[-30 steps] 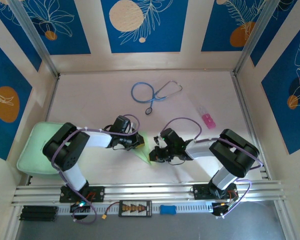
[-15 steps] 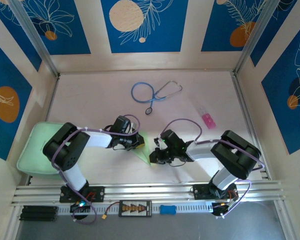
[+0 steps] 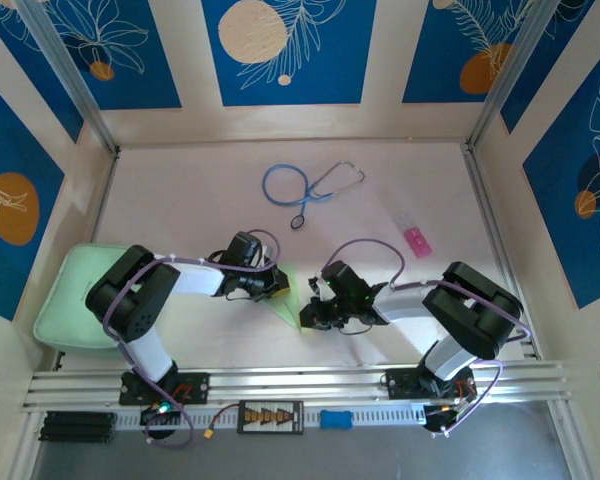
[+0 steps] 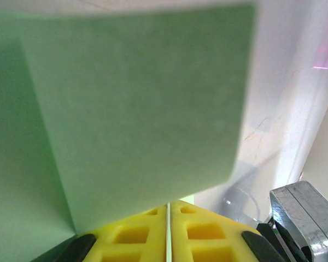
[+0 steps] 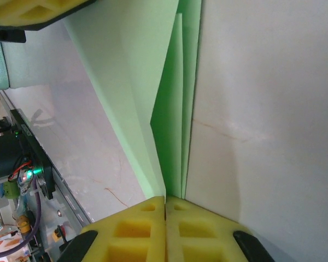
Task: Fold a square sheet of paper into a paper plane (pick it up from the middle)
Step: Fourth fold the wing at the center of the table.
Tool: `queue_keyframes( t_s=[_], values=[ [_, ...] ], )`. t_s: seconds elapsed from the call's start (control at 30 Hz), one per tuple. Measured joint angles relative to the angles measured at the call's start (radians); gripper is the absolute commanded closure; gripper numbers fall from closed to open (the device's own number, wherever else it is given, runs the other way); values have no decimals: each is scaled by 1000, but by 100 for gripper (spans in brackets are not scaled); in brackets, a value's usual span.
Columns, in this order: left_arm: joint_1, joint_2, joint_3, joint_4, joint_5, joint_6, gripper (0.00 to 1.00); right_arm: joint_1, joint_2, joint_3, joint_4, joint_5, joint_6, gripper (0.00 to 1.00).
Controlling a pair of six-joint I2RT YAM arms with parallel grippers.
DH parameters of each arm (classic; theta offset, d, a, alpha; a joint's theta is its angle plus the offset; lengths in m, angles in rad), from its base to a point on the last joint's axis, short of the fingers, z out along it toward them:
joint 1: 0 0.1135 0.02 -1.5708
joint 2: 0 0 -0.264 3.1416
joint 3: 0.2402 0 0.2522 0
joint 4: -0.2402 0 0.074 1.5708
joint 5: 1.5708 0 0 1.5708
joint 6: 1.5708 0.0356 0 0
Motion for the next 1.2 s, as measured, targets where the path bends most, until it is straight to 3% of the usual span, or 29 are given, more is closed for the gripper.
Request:
queue_keyframes(
  t_s=[0.27, 0.47, 0.57, 0.73, 0.83, 0.97, 1.2],
  values=[
    [0, 0, 0, 0, 0, 0, 88, 12, -22, -2, -35, 12, 3, 88],
    [0, 0, 0, 0, 1, 0, 88, 15, -24, -6, -35, 18, 0, 98],
    [0, 0, -1, 0, 3, 0, 88, 16, -27, -6, -40, 21, 0, 90],
    [0, 0, -1, 0, 5, 0, 88, 23, -44, -10, -60, 22, 0, 87],
    [0, 0, -1, 0, 6, 0, 88, 28, -59, -22, -76, 23, -2, 97],
    [0, 0, -2, 0, 7, 0, 88, 28, -61, -29, -66, 23, 4, 98],
    [0, 0, -2, 1, 7, 0, 88, 29, -63, -27, -71, 24, 7, 87]
  ],
)
